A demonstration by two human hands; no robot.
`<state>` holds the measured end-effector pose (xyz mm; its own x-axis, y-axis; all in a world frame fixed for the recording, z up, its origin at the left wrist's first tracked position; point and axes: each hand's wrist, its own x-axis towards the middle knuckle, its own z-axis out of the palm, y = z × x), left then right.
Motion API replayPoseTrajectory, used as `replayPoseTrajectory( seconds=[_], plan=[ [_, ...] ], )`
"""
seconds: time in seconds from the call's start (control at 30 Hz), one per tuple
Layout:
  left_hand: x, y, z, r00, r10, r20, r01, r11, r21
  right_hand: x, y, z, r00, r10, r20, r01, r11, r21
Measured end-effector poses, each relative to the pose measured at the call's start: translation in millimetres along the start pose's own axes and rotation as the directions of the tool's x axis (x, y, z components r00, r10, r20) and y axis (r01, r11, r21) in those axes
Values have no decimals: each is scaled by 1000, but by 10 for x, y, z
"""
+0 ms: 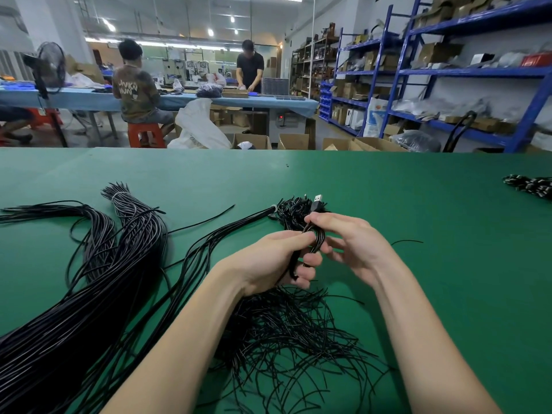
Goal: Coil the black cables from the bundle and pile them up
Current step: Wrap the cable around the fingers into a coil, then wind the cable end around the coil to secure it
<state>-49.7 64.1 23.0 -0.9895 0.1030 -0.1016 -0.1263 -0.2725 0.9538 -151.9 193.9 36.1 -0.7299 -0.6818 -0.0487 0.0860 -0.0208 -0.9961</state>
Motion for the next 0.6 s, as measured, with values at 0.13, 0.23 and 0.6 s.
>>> replayPoseTrajectory(
  seconds=[0.13,0.23,0.6],
  plan=[
    [-18,8,-4,1000,15,27,-17,999,42,1,-13,11,1000,-23,15,24,998,-58],
    [-24,11,-22,999,19,37,-22,996,86,-26,-44,-23,997,-2,71,9,995,-103],
    [-6,-41,-16,1000,12,14,-14,991,132,-15,-102,-43,990,-120,-81,109,987,-120]
  ],
)
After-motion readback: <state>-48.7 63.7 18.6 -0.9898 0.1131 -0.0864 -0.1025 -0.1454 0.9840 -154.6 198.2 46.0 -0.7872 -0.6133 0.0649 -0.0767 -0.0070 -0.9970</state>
